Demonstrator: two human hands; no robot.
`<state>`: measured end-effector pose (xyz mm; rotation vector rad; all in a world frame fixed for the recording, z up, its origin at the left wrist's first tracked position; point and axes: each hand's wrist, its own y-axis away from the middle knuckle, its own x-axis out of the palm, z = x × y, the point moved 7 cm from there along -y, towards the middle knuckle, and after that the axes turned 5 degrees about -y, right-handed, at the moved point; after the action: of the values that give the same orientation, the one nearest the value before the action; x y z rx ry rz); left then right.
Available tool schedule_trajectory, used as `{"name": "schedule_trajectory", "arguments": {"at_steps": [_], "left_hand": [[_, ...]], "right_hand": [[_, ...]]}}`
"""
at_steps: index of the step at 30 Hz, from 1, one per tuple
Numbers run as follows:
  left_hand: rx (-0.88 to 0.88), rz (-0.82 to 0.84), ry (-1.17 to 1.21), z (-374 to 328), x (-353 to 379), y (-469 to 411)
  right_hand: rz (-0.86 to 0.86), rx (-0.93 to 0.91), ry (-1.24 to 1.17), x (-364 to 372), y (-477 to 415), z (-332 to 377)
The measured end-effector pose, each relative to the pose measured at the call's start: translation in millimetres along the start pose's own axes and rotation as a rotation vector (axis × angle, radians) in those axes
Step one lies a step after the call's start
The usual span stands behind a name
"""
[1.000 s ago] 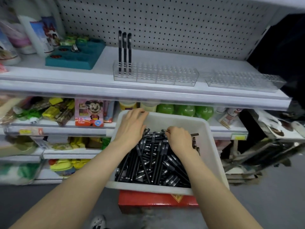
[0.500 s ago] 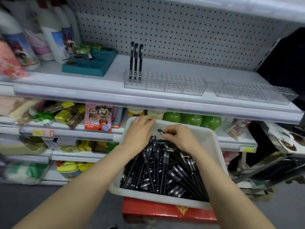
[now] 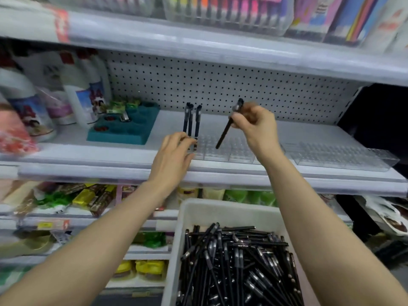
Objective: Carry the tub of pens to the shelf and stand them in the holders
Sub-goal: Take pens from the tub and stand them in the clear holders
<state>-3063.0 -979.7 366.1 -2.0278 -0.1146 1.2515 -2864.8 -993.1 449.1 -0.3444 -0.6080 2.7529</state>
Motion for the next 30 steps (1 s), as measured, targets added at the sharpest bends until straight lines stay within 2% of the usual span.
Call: {"name": "schedule_trajectory", "arguments": {"at_steps": [6, 11, 16, 30], "left_hand": [[0.064, -0.009, -0.069, 4.4, 12.4, -9.7], [0.054, -0.005, -0.063, 7.5, 17.4, -12.6], [0.069, -0.022, -0.052, 10.6, 18.6, -13.2], [0.110, -0.058, 0.012, 3.3, 15.0, -3.1]], "right_hand": [[-0.080, -0.048, 0.027, 29.5, -24.9, 3.7], [-0.037, -0.029, 0.078, 53.2, -32.9, -16.4], [0.017, 0.031, 0.225, 73.8, -26.5, -47.0], [-0.036, 0.015, 0.295, 56.4, -11.8, -38.0]]}}
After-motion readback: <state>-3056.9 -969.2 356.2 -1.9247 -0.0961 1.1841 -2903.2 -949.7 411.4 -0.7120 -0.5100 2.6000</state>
